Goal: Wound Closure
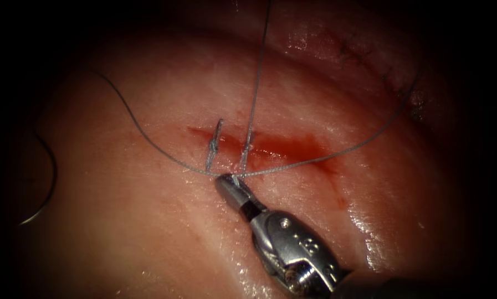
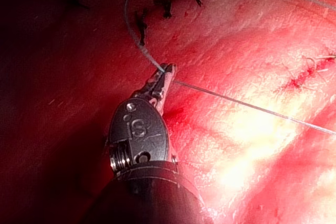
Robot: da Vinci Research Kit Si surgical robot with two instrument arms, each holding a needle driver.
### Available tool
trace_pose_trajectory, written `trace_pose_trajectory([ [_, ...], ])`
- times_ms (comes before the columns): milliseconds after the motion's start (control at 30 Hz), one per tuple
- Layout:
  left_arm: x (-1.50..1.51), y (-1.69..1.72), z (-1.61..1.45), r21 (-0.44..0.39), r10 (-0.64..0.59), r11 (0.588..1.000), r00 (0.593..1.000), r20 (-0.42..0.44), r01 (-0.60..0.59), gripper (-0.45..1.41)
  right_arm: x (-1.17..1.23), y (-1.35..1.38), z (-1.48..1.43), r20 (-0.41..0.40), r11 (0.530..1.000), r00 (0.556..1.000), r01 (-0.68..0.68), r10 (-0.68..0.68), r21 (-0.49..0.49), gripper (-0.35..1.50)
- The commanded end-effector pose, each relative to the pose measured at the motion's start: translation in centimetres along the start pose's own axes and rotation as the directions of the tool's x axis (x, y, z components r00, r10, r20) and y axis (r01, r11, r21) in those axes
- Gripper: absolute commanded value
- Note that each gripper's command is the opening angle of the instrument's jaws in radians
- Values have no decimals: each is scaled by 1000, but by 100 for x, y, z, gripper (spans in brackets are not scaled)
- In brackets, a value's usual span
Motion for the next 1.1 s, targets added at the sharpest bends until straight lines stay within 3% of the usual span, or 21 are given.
trace_pose_trajectory([
  [33,-7,-2,7,-1,6,1000,1000,0,-6,-45,-15,-6,4,16,1000,1000,0,-1,16,-35],
  [333,-19,-12,12,11,22,1000,1000,1,-22,-45,-30,-14,4,37,999,999,13,-14,44,-35],
  [667,-18,-6,13,5,20,1000,1000,5,-20,-45,-24,-21,11,49,999,998,26,-28,45,-35],
  [700,-18,-3,12,2,19,1000,1000,6,-19,-45,-19,-21,12,53,999,998,22,-24,37,-25],
  [733,-17,0,12,-1,18,1000,1000,5,-18,-45,-14,-21,12,42,999,998,42,-43,23,41],
  [767,-16,3,11,-4,16,1000,1000,4,-16,-45,-11,-21,12,35,996,996,81,-81,26,84],
  [867,-4,14,5,-18,-2,1000,1000,-1,2,-45,0,-28,6,28,978,978,207,-208,35,140],
  [900,0,17,3,-23,-2,1000,1000,-2,2,-45,1,-34,0,27,970,971,236,-238,56,146],
  [1100,25,39,-10,-45,0,999,1000,-7,0,-45,13,-58,-51,24,960,968,244,-250,139,143],
])
